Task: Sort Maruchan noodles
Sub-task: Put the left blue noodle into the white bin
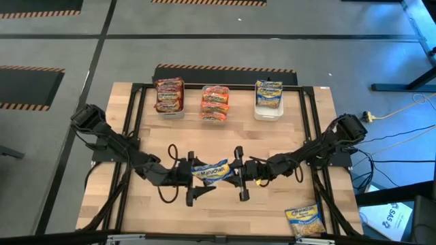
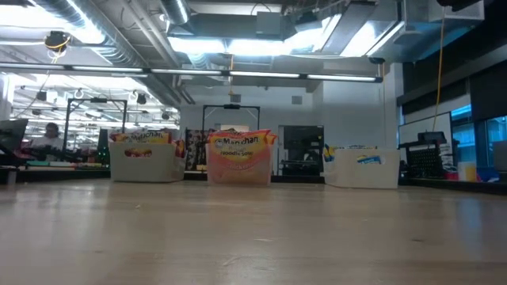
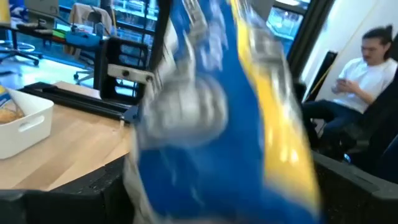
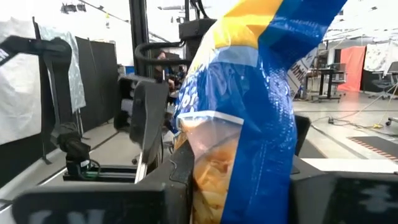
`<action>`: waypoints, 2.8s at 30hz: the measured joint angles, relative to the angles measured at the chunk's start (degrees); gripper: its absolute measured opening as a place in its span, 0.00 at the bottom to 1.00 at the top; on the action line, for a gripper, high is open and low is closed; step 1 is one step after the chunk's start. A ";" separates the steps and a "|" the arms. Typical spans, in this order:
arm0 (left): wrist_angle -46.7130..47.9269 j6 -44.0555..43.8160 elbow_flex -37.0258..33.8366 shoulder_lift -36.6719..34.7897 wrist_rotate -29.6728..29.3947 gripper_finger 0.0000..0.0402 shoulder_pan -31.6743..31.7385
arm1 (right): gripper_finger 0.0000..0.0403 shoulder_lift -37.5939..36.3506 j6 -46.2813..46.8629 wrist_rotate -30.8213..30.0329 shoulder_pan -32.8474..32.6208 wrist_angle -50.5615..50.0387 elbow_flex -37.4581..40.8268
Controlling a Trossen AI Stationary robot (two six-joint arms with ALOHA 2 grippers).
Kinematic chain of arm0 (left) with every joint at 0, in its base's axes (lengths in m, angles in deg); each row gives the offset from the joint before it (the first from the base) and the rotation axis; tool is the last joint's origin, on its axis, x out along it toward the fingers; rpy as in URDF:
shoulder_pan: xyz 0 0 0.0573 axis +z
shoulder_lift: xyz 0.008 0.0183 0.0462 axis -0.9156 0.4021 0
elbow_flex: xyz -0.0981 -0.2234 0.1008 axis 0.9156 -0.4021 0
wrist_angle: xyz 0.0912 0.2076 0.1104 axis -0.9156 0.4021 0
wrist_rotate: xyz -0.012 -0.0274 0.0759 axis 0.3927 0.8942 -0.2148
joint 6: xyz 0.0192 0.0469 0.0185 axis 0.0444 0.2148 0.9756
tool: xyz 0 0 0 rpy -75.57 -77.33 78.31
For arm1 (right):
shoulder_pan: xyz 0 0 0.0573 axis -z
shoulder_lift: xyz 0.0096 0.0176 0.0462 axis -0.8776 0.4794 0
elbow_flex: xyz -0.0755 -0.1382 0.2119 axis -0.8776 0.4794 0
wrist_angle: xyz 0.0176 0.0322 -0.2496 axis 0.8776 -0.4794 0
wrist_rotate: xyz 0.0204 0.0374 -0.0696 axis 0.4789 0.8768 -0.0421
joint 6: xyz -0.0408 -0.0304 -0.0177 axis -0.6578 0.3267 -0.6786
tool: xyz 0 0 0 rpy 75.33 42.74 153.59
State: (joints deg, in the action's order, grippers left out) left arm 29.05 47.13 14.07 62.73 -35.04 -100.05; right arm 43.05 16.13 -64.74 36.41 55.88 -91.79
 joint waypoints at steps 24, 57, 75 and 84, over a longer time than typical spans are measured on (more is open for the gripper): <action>1.27 3.77 -0.04 -0.94 -0.49 0.33 -0.10 | 0.47 -1.13 -1.61 0.59 -0.37 -1.08 -0.07; 28.44 11.34 -0.04 -2.64 5.81 0.33 6.64 | 0.74 7.98 17.92 23.69 12.40 -105.45 -54.90; 29.31 12.32 -0.03 -2.67 5.83 0.33 6.64 | 0.57 14.88 15.26 24.58 12.63 -107.08 -56.72; 29.29 12.58 -0.04 -2.69 5.90 0.40 6.58 | 0.22 14.62 13.80 24.25 12.57 -106.91 -56.72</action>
State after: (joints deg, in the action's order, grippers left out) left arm 58.34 59.71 14.03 60.04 -29.14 -93.47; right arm 57.68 29.93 -40.48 48.98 -51.04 -148.51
